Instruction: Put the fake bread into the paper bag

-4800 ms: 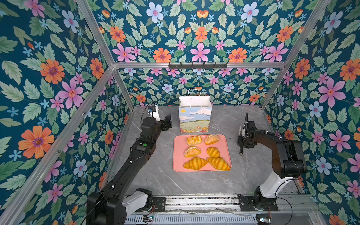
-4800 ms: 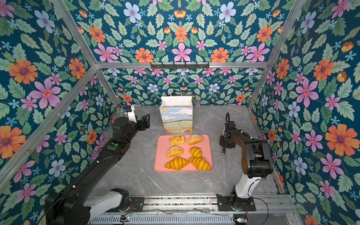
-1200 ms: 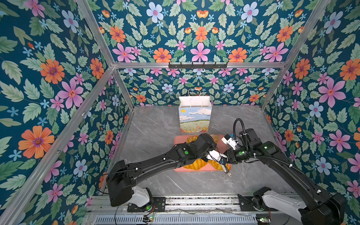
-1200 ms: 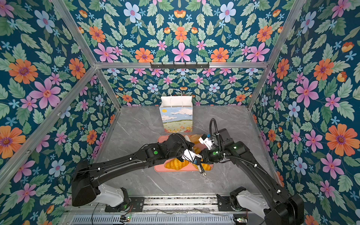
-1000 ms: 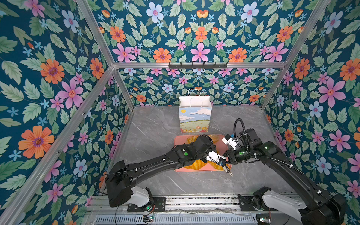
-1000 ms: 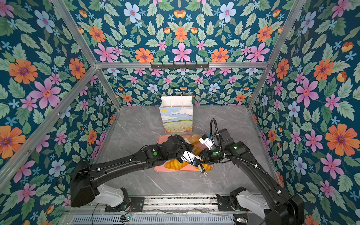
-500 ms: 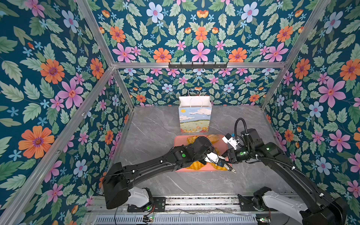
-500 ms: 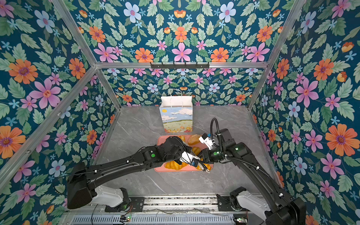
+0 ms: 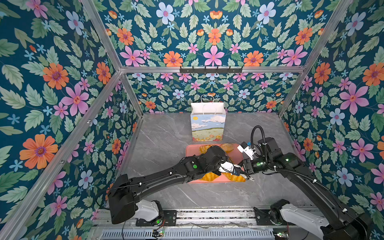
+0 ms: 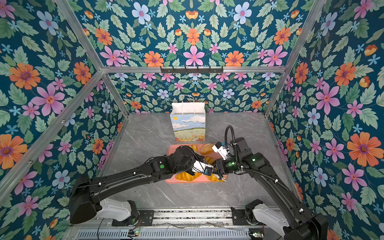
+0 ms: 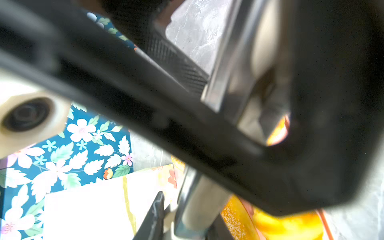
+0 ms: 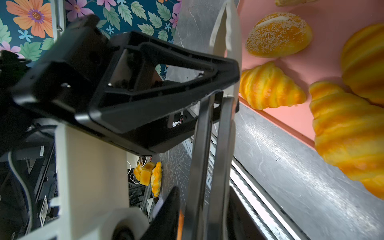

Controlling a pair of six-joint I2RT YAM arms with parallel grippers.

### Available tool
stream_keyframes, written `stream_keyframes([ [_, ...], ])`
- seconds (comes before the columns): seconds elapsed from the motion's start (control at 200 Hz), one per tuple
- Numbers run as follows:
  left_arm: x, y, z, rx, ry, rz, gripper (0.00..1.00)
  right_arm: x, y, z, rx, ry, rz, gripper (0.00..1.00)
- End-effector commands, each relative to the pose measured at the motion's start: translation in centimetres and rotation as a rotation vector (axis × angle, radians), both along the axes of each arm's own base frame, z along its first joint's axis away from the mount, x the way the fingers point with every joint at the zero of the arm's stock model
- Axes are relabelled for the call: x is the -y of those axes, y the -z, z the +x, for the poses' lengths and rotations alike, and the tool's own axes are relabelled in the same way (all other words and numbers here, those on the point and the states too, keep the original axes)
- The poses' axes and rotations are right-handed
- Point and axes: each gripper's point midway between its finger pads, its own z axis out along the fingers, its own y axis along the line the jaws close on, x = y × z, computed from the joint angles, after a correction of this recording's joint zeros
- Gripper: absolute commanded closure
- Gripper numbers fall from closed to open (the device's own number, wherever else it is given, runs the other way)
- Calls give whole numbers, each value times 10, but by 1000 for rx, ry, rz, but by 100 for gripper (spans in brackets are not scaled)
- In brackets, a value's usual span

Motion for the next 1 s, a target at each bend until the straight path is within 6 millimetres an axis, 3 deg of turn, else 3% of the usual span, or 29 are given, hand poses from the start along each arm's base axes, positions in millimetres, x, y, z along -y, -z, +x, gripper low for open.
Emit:
stream_keyframes([
  [0.0,1,-15,14,-3,-103,-74,84,0,2,-6,-3,-25,-1,62],
  [0.995,-20,1,20,-87,-266,-44,91,-3,1,-3,66,-41,48,61],
])
